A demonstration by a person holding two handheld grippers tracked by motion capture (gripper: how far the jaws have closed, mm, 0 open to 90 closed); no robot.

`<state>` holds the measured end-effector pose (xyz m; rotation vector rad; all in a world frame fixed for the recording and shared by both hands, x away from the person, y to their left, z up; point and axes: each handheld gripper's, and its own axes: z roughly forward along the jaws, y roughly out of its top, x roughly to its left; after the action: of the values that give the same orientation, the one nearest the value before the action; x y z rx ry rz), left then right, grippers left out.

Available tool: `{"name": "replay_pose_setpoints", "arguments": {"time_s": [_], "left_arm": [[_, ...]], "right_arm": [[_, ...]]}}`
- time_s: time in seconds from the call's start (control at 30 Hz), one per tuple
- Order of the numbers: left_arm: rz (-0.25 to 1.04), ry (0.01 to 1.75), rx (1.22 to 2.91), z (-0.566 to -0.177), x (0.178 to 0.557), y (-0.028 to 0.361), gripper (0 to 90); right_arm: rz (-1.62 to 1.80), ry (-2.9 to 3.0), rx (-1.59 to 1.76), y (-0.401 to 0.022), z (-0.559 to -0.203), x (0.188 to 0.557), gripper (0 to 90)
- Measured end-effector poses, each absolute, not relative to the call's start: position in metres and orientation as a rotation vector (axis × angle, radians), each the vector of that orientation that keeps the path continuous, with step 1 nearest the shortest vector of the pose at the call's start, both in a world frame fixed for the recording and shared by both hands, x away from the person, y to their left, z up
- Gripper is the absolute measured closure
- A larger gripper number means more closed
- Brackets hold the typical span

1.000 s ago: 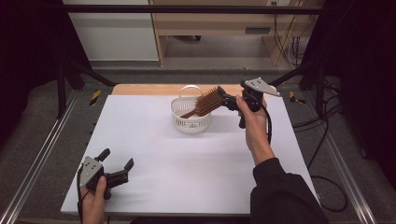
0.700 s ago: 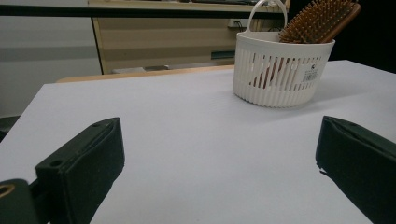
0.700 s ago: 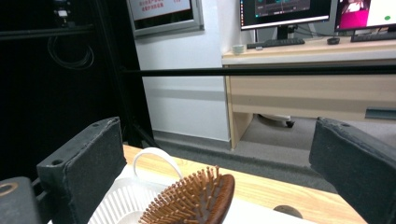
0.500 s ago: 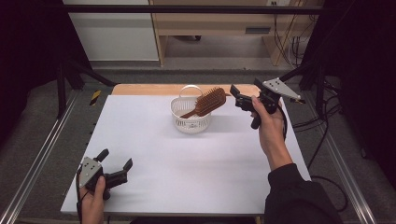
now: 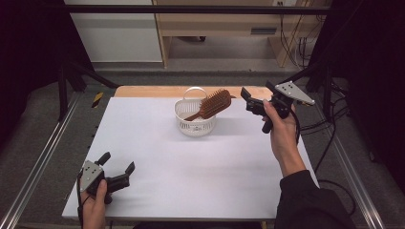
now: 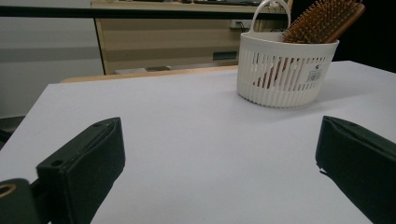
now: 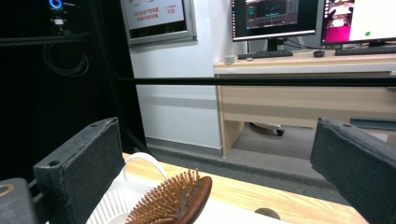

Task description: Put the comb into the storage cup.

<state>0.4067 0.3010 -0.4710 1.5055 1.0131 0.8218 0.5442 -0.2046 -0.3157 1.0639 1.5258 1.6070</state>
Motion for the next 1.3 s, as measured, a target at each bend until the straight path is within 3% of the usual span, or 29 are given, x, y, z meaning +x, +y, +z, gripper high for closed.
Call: {"name": "replay_pose_setpoints", "arguments": {"time_s": [1.3], "left_arm": [[0.835, 0.997, 1.478, -0.470, 0.406, 0.309, 1.5]], "right_arm": [[1.561, 1.518, 1.085, -0.243, -0.327, 0.518, 2.5]]}}
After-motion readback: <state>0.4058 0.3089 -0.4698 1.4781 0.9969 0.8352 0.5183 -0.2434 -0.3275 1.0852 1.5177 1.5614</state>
